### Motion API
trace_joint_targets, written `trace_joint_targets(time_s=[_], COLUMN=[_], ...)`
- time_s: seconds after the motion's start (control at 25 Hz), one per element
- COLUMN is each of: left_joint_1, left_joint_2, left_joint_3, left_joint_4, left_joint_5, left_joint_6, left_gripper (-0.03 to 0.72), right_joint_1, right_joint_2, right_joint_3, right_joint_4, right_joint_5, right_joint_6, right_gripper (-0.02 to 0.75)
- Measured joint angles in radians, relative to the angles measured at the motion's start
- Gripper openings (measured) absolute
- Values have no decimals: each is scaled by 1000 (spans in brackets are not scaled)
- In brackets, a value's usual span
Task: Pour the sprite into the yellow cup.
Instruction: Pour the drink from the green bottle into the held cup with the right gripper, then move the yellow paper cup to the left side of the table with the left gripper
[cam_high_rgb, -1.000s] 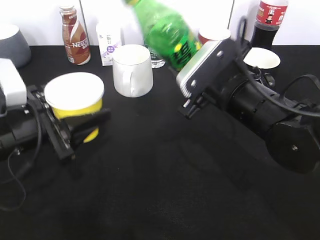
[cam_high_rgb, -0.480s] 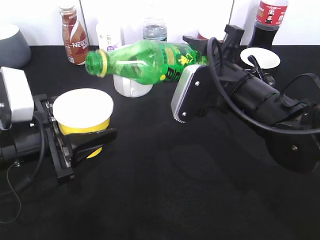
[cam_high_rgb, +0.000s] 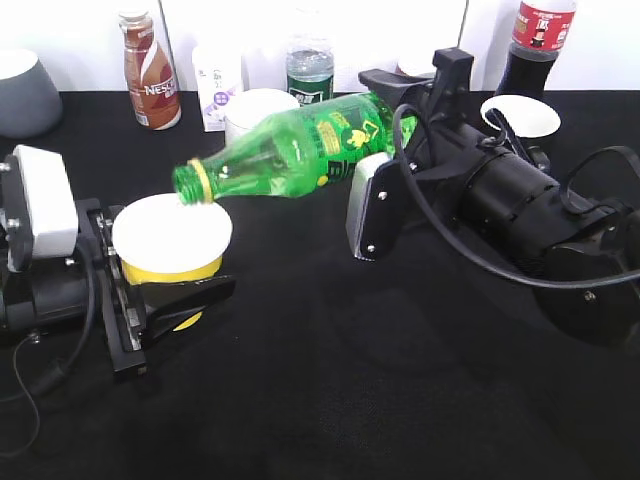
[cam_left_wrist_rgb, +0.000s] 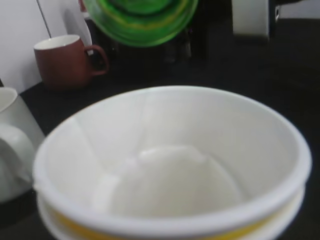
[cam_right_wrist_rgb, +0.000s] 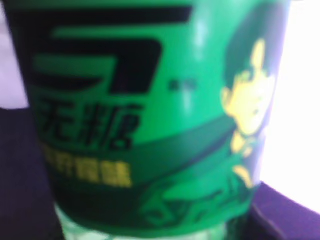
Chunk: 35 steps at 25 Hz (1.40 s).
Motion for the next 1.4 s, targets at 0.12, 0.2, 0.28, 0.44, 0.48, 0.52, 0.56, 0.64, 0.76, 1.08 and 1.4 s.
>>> trace_joint_targets(time_s=[0.12,0.2,0.28,0.44,0.48,0.52,0.56,0.64,0.76,1.08,1.4], left_joint_1=[0,0,0,0,0,0,0,0,0,0,0], left_joint_2=[0,0,0,0,0,0,0,0,0,0,0], left_joint_3=[0,0,0,0,0,0,0,0,0,0,0], left_joint_4=[5,10,13,13,13,14,14,15,16,18,-15], left_joint_5=[0,1,5,7,7,7,7,7,3,-8,-32], left_joint_6=[0,0,0,0,0,0,0,0,0,0,0], left_gripper=[460,460,460,460,460,460,460,460,460,460,460], right_joint_1=[0,0,0,0,0,0,0,0,0,0,0], right_joint_2=[0,0,0,0,0,0,0,0,0,0,0], right_joint_3=[0,0,0,0,0,0,0,0,0,0,0], right_joint_4=[0,-3,-3,-3,-3,-3,-3,-3,-3,-3,-22], right_joint_5=[-19,-23,-23,-23,-24,-24,-24,-26,-28,-30,-15], right_joint_6=[-23,-39,-48,-54,-55,-55,-55,-55,-55,5,615], right_gripper=[428,428,428,428,428,428,428,427,427,427,427])
